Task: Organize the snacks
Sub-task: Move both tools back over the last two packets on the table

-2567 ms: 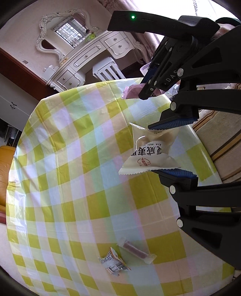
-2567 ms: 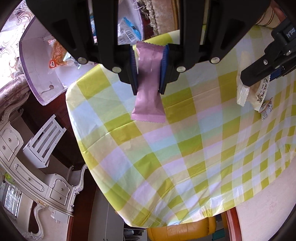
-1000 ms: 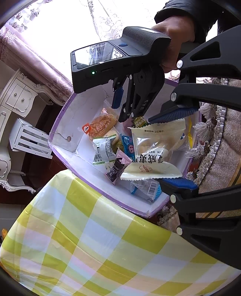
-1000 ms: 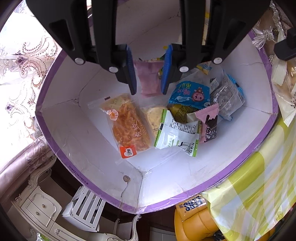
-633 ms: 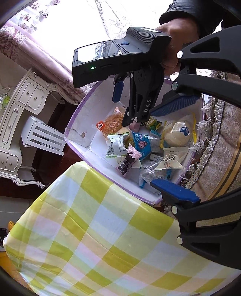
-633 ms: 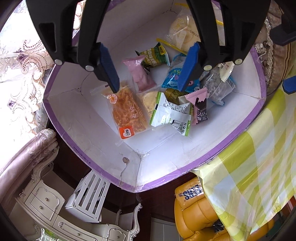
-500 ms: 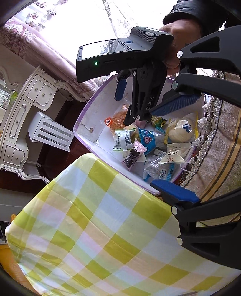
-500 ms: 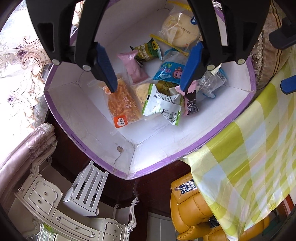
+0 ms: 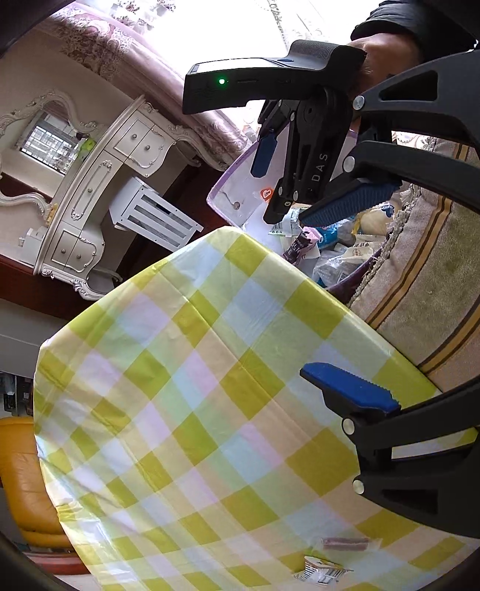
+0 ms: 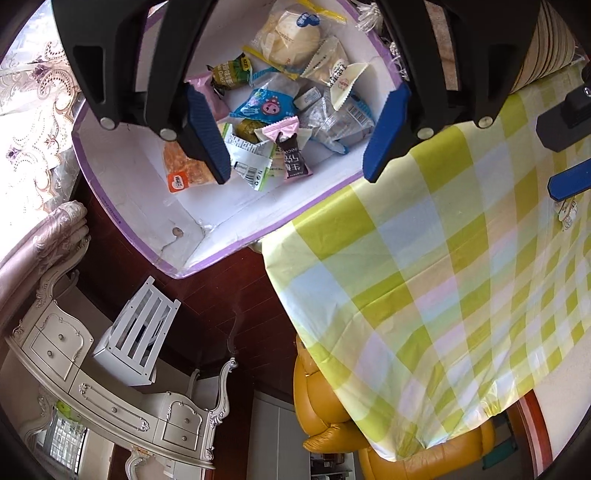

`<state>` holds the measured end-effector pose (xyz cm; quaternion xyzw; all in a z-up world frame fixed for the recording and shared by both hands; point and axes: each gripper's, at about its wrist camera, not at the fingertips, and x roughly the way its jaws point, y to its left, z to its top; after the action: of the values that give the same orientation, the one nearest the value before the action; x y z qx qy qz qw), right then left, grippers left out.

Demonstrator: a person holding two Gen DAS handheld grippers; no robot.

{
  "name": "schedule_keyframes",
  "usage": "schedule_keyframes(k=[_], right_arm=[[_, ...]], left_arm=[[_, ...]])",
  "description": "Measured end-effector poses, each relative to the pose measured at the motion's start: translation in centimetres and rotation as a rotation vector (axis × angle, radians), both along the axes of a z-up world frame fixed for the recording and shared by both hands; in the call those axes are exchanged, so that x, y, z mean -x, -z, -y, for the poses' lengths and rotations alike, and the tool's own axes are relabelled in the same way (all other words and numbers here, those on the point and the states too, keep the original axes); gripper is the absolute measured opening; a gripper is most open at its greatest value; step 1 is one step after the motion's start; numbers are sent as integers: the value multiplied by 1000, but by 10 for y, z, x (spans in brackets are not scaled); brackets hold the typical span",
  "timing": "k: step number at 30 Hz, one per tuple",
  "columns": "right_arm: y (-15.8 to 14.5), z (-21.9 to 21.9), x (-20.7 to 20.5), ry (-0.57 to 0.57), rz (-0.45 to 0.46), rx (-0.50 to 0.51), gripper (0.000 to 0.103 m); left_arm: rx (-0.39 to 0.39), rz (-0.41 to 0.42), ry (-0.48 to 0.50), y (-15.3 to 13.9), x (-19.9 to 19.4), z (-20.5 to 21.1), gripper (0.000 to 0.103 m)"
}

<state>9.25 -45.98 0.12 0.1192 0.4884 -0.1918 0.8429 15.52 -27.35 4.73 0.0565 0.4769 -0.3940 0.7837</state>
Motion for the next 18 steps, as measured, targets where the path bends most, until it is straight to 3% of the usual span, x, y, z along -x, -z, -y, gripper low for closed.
schedule_keyframes(k=[18], right_arm=[[-22, -85, -49, -166, 50, 0, 74]], left_arm=[[91, -17, -232, -6, -41, -101, 74]])
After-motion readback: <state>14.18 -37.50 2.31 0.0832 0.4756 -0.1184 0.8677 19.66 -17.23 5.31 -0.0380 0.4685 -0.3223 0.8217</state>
